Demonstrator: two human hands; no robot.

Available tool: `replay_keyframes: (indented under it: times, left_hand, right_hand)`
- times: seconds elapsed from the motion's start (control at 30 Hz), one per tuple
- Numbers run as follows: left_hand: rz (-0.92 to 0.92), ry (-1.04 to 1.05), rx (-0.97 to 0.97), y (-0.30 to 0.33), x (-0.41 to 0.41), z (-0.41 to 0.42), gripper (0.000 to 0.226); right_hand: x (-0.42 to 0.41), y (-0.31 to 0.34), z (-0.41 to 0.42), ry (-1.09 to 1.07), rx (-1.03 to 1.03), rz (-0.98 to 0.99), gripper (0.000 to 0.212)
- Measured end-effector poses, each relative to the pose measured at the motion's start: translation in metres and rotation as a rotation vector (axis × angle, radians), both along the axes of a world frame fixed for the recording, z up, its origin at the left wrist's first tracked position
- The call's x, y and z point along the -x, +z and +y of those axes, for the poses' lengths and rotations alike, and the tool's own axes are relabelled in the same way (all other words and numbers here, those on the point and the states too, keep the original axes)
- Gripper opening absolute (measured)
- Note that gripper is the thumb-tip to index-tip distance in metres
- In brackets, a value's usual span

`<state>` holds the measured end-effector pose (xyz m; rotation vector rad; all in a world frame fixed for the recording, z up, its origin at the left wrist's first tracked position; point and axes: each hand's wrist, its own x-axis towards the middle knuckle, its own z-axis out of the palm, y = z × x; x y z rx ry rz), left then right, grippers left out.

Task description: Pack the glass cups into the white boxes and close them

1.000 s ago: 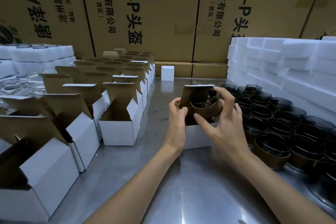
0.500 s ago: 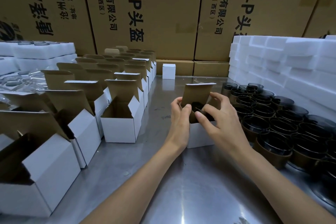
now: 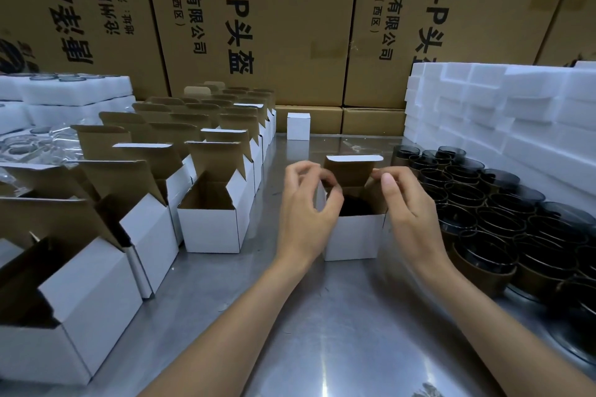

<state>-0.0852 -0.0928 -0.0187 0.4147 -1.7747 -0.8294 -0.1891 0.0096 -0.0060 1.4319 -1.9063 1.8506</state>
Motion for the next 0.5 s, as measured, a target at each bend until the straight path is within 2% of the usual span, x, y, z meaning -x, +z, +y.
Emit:
replay_keyframes:
  times: [0.2,0.4,0.5]
  left_hand:
    - [-0.135,-0.187,-0.16,0.001,-0.003,-0.002,0.056]
    - [-0.04,-0.407,-0.427,0.009,-0.005,-0.002,0.051]
    - [-0.06,-0.322,-0.348,0.011,-0.007,0.0,0.026]
  right_hand:
    - [-0.003,-0.004,-0.001,0.031,0.053,-0.084,0.018]
    - [-0.006,-0.001,-0.002,0.083,0.015,-0.139,0.023]
    - [-0.003,-0.004,-0.003,0.07,-0.066,-0.089,0.029]
